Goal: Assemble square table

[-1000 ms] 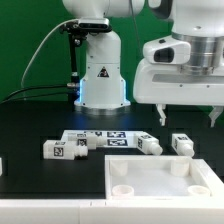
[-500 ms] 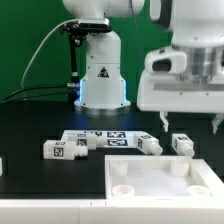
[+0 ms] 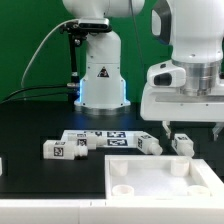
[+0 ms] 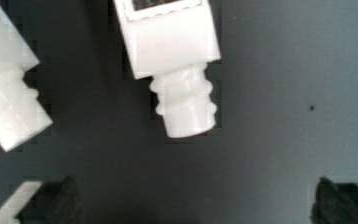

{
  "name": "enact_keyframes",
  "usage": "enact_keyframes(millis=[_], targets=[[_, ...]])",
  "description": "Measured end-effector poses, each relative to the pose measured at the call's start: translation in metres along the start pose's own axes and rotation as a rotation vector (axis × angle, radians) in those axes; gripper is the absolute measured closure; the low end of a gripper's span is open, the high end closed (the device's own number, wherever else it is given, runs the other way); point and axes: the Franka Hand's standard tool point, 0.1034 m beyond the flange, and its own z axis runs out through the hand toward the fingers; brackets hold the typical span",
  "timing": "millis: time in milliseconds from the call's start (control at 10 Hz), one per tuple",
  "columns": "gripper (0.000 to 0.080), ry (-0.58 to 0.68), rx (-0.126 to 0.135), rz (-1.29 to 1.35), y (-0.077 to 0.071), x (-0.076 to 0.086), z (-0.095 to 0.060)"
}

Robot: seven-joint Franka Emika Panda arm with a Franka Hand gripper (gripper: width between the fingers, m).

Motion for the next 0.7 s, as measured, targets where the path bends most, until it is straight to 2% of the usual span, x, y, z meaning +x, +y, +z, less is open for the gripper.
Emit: enact_keyframes(millis=[200,300,600,700], targets=[[0.0151,0.02,-0.003,-0.188,-0.004,-0.01,0.005],[0.0151,0.024,-0.003,-0.203,-0.007,-0.018,0.011],[0.0151,0.021,-0.004,-0.198,-0.005,-0.018,0.012],[0.0151,0.019,-0.009,-0.196,-0.001,-0.025,0.02]])
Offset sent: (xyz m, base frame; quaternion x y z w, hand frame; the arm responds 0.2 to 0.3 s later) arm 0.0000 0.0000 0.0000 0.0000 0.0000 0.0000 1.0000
